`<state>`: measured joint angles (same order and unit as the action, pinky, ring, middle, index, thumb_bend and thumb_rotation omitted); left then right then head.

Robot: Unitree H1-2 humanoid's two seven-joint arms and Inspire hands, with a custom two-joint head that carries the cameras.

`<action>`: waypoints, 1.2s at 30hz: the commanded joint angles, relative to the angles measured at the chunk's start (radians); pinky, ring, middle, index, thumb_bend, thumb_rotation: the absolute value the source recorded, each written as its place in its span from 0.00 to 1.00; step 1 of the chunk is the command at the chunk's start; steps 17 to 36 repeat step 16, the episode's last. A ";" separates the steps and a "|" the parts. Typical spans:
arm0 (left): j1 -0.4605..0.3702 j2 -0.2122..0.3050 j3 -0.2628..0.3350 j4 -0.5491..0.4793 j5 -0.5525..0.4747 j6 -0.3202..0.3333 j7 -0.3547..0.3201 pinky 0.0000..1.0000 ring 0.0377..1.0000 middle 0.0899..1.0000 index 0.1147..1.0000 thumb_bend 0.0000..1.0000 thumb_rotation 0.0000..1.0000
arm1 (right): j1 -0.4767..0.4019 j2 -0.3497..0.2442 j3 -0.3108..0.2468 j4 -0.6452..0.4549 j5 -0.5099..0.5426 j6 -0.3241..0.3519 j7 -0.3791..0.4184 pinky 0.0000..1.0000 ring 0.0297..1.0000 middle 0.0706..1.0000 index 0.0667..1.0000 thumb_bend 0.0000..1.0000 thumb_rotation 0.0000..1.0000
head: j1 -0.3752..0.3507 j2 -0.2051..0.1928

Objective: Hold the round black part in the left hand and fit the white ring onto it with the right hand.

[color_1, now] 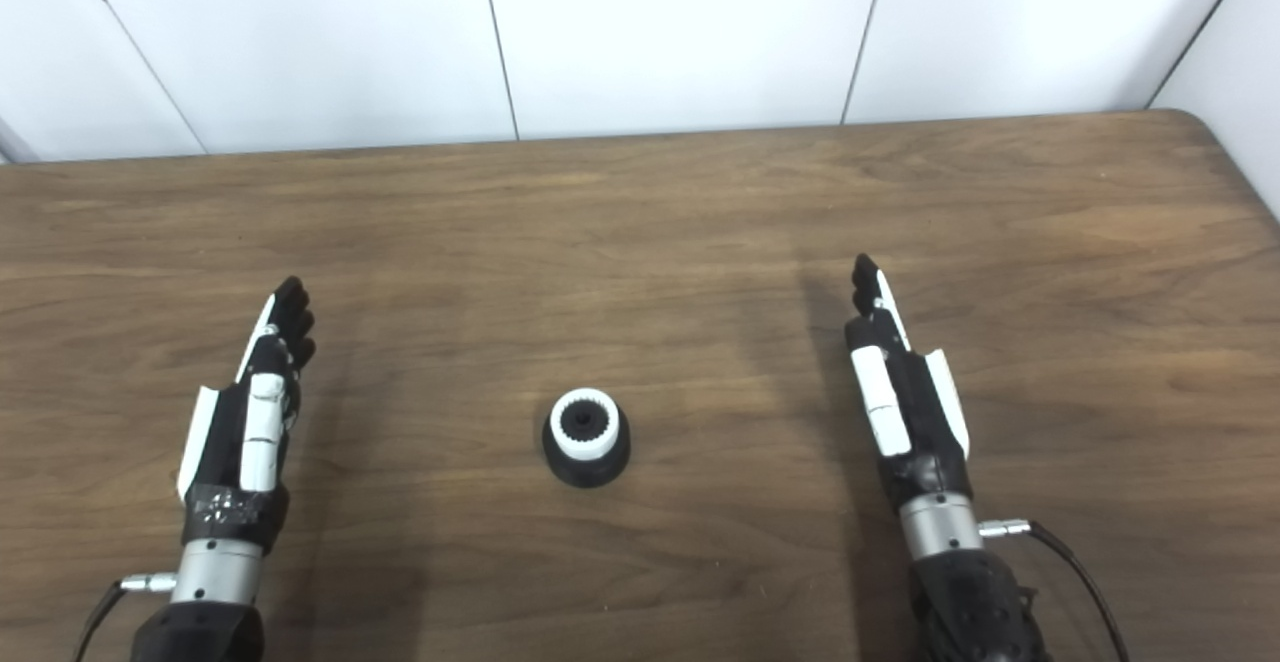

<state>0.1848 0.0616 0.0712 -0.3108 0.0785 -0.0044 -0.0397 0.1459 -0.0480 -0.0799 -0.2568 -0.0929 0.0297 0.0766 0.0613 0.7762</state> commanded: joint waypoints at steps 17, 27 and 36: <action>0.002 -0.024 -0.036 -0.005 0.020 0.061 0.045 1.00 1.00 1.00 1.00 0.58 1.00 | 0.005 -0.046 -0.023 -0.018 0.065 -0.018 0.010 1.00 1.00 1.00 0.98 0.54 1.00 | 0.104 -0.023; 0.002 -0.024 -0.036 -0.005 0.020 0.061 0.045 1.00 1.00 1.00 1.00 0.58 1.00 | 0.005 -0.046 -0.023 -0.018 0.065 -0.018 0.010 1.00 1.00 1.00 0.98 0.54 1.00 | 0.104 -0.023; 0.002 -0.024 -0.036 -0.005 0.020 0.061 0.045 1.00 1.00 1.00 1.00 0.58 1.00 | 0.005 -0.046 -0.023 -0.018 0.065 -0.018 0.010 1.00 1.00 1.00 0.98 0.54 1.00 | 0.104 -0.023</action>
